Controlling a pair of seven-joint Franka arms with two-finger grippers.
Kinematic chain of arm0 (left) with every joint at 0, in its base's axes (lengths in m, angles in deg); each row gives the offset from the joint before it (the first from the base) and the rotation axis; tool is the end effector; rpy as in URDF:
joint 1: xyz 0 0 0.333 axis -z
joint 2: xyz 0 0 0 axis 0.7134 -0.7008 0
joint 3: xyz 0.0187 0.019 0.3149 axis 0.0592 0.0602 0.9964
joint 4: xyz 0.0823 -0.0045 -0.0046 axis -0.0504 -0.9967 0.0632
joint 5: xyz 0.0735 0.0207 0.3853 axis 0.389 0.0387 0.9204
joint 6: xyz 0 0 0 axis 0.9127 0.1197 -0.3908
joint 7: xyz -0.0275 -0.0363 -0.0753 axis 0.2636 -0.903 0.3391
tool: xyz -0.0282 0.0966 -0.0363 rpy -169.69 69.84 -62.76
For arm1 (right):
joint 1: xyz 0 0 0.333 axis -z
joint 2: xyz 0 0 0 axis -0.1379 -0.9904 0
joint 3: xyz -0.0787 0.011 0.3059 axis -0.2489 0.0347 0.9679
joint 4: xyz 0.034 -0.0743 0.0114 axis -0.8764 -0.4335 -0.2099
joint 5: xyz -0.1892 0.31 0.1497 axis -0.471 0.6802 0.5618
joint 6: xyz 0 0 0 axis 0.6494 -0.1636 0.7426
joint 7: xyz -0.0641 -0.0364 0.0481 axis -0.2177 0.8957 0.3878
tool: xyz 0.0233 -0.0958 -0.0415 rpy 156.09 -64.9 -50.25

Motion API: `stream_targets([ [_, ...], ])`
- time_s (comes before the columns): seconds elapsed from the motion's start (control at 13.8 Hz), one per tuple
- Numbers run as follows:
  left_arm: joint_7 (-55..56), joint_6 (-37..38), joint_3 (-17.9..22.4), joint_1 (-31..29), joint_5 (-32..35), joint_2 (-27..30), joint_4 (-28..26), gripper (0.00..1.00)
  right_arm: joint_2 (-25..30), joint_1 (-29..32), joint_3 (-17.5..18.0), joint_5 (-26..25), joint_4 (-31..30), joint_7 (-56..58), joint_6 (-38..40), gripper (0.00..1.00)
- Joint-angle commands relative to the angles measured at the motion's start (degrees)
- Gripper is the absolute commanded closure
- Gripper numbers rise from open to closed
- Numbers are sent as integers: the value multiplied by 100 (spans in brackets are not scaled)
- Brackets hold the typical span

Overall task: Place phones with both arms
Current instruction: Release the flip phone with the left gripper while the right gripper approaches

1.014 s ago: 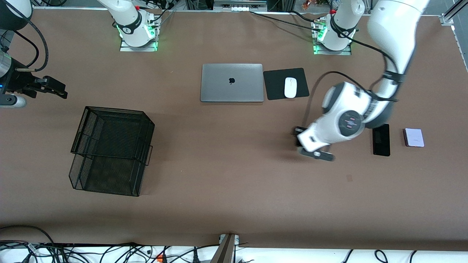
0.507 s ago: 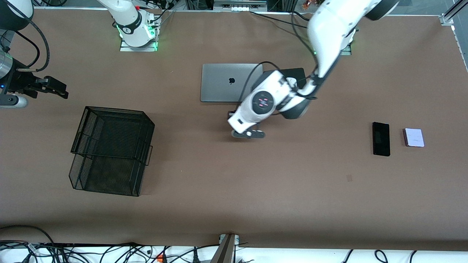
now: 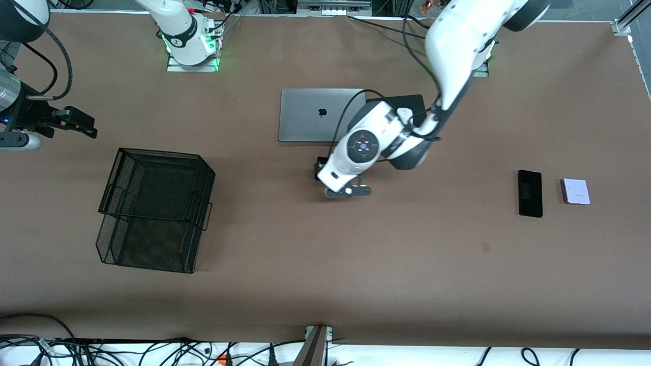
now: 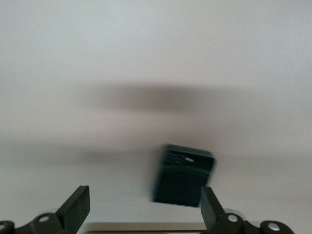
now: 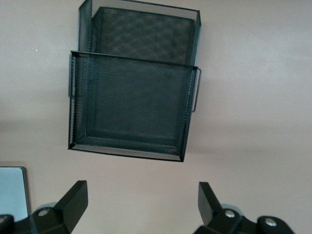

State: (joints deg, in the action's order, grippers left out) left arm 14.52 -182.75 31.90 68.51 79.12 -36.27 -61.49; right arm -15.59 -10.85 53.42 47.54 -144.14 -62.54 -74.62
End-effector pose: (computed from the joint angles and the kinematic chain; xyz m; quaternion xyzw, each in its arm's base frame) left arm 0.5748 -0.4246 0.2814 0.9927 0.0570 -0.0986 0.0404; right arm 0.5641 -0.0051 0.5631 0.9996 0.0158 -0.0188 0.0141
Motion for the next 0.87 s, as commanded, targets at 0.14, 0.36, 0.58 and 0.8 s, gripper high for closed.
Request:
stream_targets([
  [0.14,-220,1379,131,-856,1353,1253,-143,0,-212,-1005,12,-15,57,-701,-358,0],
  [0.36,-2018,2119,140,-1444,1540,1798,-125,0,-861,-2225,12,38,538,-2625,-438,0],
  [0.58,-3740,2217,131,-2376,1234,2596,-256,0,-2011,-3439,3,30,1635,-4339,-464,0],
  [0.8,-4476,2017,612,-2827,583,3720,-1332,0,-3242,-4416,-5,21,2717,-5615,-823,0],
])
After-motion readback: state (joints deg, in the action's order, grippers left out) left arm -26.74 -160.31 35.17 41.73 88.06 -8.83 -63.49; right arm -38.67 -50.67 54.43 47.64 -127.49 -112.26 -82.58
